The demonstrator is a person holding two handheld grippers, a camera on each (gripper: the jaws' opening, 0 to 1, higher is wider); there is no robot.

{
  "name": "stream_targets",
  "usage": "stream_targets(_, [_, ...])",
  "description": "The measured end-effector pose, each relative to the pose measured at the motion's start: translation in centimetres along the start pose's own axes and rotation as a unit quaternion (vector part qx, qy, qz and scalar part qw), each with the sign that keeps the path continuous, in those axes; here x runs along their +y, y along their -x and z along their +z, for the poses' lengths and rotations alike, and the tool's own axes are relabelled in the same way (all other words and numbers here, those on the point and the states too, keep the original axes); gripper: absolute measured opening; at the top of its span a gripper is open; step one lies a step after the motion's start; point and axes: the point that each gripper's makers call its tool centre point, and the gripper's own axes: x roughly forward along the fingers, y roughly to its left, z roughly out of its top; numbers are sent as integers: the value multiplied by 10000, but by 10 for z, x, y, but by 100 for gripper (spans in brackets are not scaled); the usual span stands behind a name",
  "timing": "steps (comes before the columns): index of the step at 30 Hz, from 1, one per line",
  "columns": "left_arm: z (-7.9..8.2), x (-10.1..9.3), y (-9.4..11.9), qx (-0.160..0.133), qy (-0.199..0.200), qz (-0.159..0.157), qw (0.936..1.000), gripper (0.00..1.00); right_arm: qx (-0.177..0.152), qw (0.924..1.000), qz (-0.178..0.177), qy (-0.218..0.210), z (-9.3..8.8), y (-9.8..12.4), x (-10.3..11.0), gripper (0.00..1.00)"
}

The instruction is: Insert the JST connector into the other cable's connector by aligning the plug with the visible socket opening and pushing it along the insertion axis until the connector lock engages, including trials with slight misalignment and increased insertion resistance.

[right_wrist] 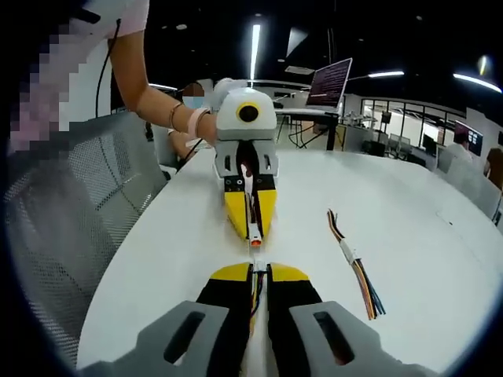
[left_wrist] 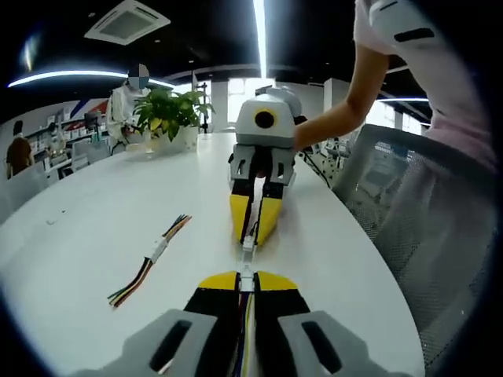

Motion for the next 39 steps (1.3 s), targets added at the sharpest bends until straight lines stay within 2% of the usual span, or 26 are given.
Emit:
stream_targets(12, [5, 1, -6, -38, 3, -122, 9999, 1, 24, 9998, 97, 143, 7, -5, -1, 3])
stream_targets(25, [-1, 1, -9, 139, -77, -251, 9996, 1, 158, 9993, 213, 269, 3, -9, 2, 3])
stream_targets(35, [6, -2, -11, 63, -39, -402, 9992, 1, 71, 9993, 307, 215, 4, -9, -3, 2])
stream_targets(37, [4, -2, -14, 197, -199, -429, 9987, 1, 159, 9988, 308, 341, 1, -10, -4, 2])
stream_targets(39, [4, -2, -14, 191, -157, -460, 9986, 1, 143, 9990, 327, 257, -1, -9, -6, 2])
